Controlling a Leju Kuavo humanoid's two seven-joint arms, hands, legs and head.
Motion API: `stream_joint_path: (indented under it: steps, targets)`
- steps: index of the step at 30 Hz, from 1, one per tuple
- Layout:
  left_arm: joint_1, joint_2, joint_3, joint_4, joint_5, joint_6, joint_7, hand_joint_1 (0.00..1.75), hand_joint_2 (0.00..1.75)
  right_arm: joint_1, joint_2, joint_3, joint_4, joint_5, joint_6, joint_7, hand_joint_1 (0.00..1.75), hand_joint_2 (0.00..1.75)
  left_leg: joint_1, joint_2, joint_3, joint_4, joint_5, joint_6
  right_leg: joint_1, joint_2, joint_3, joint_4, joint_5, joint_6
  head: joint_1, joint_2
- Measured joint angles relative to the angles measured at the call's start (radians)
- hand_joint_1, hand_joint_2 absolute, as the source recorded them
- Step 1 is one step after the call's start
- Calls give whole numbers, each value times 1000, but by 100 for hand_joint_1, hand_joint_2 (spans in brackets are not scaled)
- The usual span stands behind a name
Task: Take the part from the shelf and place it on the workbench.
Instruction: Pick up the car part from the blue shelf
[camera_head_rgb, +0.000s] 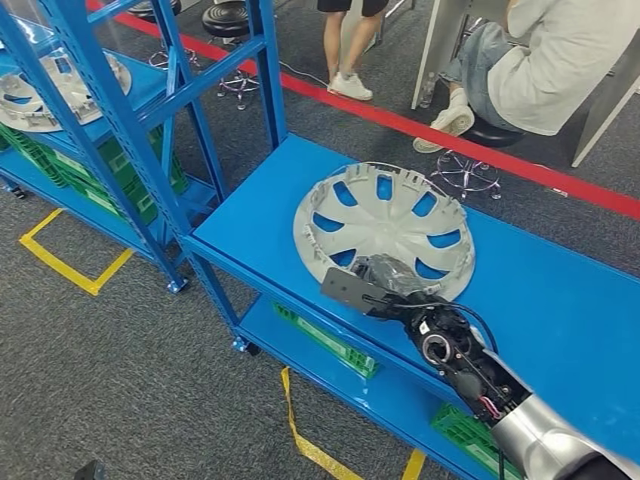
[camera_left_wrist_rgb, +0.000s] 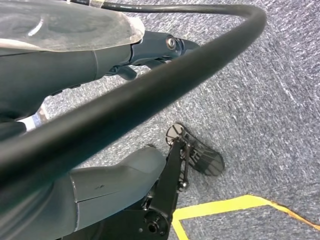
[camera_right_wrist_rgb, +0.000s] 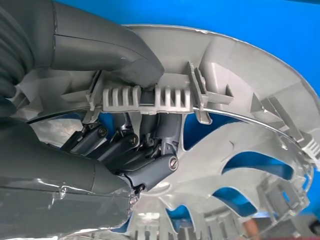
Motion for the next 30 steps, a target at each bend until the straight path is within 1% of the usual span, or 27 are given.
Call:
stream_joint_path:
  steps: [4,9,19,23,27,30]
  targets:
    - [0,0,0,0,6,10,-4,0,175,24,0,-33,-55,-137,-74,-137,171,175,0,0,0,0,0,0,0,1,0,0,0,0,0,0]
    - [1,-3,1,0,17,25,-8,0,175,53,1,-61,-167,-331,-60,-262,171,175,0,0,0,0,0,0,0,1,0,0,0,0,-1,0]
    - [1,-9,2,0,16,39,-10,0,175,105,9,-63,-372,-574,-40,-381,171,175,0,0,0,0,0,0,0,0,0,0,0,0,0,0]
    - [0,-8,1,0,4,33,-10,0,175,126,9,-55,-433,-712,7,-438,171,175,0,0,0,0,0,0,0,0,0,0,0,0,0,0]
    - [0,-8,1,0,-5,28,-10,0,175,149,10,-33,-474,-764,57,-476,171,175,0,0,0,0,0,0,0,0,0,0,0,0,0,0]
    - [-1,-8,1,0,-8,26,-10,0,175,160,14,-15,-493,-781,79,-487,171,175,0,0,0,0,0,0,0,0,0,0,0,0,0,0]
